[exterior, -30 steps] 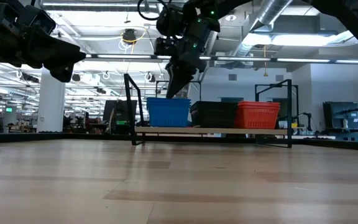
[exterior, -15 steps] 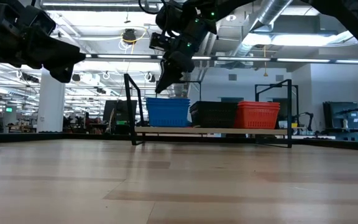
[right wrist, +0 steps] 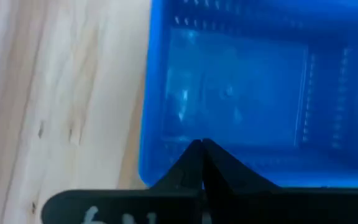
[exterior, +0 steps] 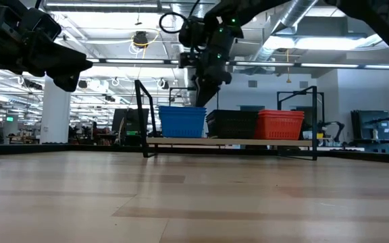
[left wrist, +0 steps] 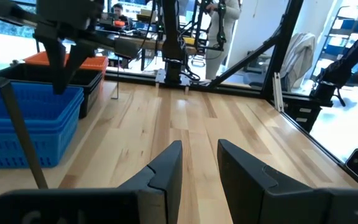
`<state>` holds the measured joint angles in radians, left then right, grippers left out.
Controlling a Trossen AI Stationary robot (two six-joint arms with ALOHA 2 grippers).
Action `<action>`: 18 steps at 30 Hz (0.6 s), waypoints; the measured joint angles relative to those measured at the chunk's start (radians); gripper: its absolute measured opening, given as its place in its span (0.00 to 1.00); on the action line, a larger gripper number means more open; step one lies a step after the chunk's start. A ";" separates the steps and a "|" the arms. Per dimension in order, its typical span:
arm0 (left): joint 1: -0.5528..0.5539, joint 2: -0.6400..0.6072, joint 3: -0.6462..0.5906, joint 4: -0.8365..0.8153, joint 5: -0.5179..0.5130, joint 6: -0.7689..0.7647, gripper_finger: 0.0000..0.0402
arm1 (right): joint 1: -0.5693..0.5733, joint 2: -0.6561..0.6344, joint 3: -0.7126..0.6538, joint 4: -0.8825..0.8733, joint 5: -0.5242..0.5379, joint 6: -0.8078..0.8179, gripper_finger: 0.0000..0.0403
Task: Stack baskets on shelf by color
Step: Adjust the bins on the shelf
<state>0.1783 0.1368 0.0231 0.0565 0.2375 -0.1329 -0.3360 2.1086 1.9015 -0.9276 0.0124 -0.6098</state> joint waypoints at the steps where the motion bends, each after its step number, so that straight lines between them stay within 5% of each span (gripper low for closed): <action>1: 0.000 0.000 0.000 0.000 0.000 0.000 0.22 | -0.007 0.000 0.000 -0.006 -0.001 0.000 0.07; 18: 0.000 0.000 0.000 0.002 -0.018 0.016 0.22 | 0.046 0.000 0.000 0.012 -0.022 0.010 0.07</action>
<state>0.1783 0.1368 0.0231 0.0586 0.2199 -0.1165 -0.2896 2.1086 1.9015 -0.9161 -0.0099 -0.6003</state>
